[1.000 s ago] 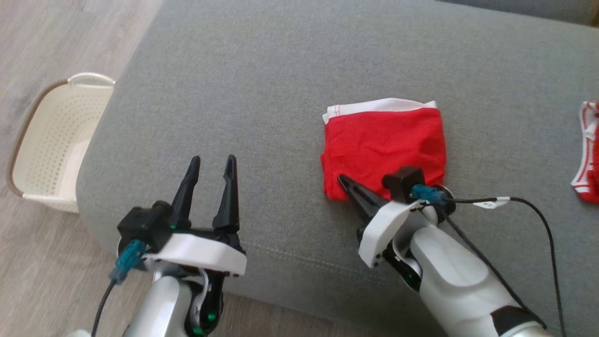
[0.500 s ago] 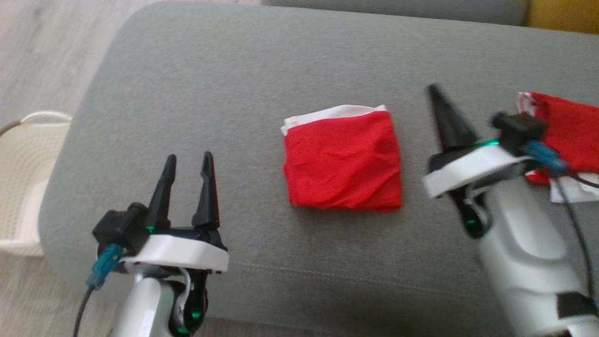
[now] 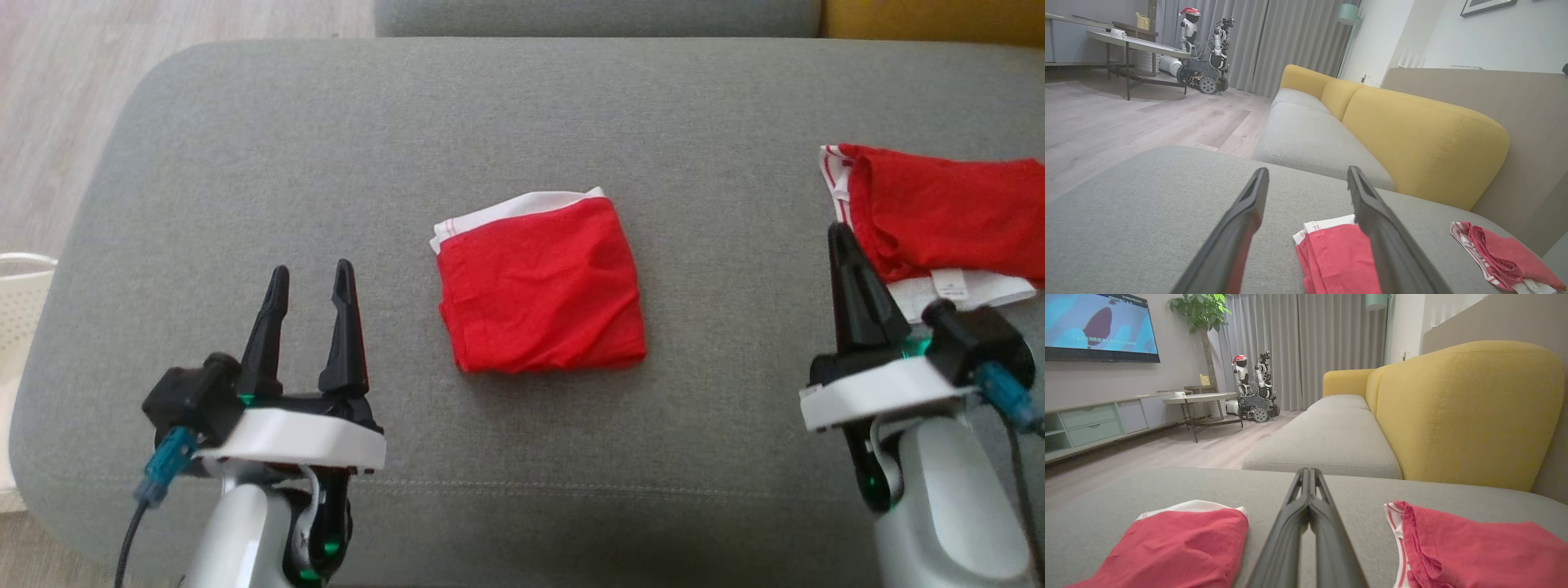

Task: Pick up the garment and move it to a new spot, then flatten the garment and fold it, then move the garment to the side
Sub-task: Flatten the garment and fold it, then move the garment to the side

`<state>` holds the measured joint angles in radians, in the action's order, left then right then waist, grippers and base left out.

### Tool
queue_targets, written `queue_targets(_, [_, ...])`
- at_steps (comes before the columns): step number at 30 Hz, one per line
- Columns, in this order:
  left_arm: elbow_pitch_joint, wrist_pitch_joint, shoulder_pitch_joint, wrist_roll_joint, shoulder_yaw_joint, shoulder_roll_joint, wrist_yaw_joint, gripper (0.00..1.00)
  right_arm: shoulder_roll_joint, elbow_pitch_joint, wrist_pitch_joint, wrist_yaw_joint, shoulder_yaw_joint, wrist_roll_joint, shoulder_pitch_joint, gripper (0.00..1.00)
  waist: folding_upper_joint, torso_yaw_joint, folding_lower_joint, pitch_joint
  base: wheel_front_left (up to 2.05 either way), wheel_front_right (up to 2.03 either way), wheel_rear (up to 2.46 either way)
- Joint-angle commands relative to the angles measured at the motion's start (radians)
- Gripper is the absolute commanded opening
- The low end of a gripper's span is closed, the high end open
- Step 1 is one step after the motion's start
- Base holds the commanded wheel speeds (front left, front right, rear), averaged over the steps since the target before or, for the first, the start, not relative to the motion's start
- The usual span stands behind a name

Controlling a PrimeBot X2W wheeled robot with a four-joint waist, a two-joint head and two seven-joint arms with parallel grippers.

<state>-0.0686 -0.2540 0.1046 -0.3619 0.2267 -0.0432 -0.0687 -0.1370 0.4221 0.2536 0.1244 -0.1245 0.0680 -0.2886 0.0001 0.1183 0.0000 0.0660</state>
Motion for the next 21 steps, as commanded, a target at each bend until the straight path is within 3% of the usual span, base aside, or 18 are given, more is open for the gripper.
queue_targets(1, [0.032,-0.008,0.015,0.008,-0.039,-0.007,0.007,1.00,0.019,-0.055,0.008,0.006,-0.004,-0.031,0.018,0.00,-0.0001,-0.011,0.0000,-0.005,0.00,0.00,0.00])
queue_targets(4, [0.028,-0.008,0.009,0.017,-0.040,-0.007,0.013,1.00,0.037,-0.061,0.008,0.006,0.011,-0.038,0.043,0.03,-0.0001,-0.020,0.0000,-0.006,0.00,0.00,0.00])
queue_targets(5, [0.028,-0.008,0.008,0.019,-0.042,-0.007,0.014,1.00,0.042,-0.063,0.008,0.006,0.007,-0.040,0.049,0.41,-0.0001,-0.023,0.0000,-0.004,0.00,0.00,0.00])
queue_targets(6, [0.029,-0.008,0.007,0.020,-0.046,-0.007,0.014,1.00,0.046,-0.067,0.008,0.006,0.005,-0.042,0.052,1.00,-0.0001,-0.026,0.0000,-0.002,0.00,0.00,0.00])
queue_targets(21, [0.032,-0.008,0.004,0.028,-0.046,-0.007,0.027,1.00,0.073,-0.071,-0.008,0.006,0.014,-0.046,0.064,1.00,-0.0001,-0.032,0.0000,0.020,0.00,0.00,0.00])
